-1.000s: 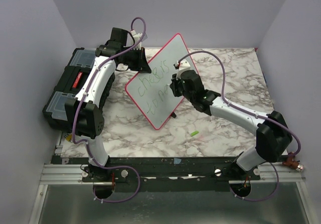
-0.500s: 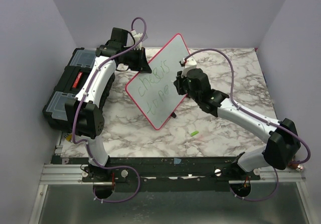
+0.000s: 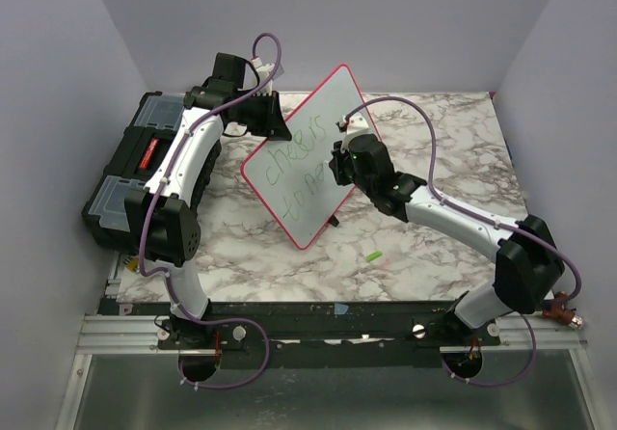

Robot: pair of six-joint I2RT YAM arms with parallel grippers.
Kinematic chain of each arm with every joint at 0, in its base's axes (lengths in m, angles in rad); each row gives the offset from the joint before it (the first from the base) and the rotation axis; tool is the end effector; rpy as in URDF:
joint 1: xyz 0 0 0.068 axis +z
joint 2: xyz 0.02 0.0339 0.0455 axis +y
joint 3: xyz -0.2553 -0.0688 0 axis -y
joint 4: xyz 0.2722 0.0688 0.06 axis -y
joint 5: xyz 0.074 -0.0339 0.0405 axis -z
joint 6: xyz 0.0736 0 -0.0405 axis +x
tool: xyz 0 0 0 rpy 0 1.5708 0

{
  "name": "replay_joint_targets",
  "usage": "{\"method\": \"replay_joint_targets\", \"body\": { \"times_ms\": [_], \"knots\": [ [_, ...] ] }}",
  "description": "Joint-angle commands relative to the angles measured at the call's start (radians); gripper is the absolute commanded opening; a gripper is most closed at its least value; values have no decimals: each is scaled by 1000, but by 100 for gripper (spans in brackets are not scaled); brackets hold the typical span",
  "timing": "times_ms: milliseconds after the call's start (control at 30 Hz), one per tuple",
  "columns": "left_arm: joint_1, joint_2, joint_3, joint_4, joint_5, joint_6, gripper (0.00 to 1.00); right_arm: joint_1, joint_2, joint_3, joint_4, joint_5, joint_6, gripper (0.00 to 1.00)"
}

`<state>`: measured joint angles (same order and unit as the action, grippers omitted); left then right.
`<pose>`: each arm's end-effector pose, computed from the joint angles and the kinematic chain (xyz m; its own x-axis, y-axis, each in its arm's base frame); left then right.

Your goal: Write a sentence on the whiteboard

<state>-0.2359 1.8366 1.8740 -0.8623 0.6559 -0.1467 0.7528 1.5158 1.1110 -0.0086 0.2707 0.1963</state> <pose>0.4238 -0.1480 0.3328 -0.7924 0.0713 -0.6059 0.4769 0.6917 -0.5423 0.3145 0.2677 0.2581 -0.3812 -0.0996 -0.9191 -0.4137 0.9075 0.0733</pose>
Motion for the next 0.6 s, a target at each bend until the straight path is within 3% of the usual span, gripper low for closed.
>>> {"method": "replay_joint_targets", "body": {
  "times_ms": [0, 567],
  "knots": [
    [3, -15, -10, 16, -38, 70, 0, -3, 39, 46, 53, -20, 22, 1],
    [12, 1, 7, 11, -27, 70, 0, -24, 72, -16, 53, -56, 39, 1]
  ]
}}
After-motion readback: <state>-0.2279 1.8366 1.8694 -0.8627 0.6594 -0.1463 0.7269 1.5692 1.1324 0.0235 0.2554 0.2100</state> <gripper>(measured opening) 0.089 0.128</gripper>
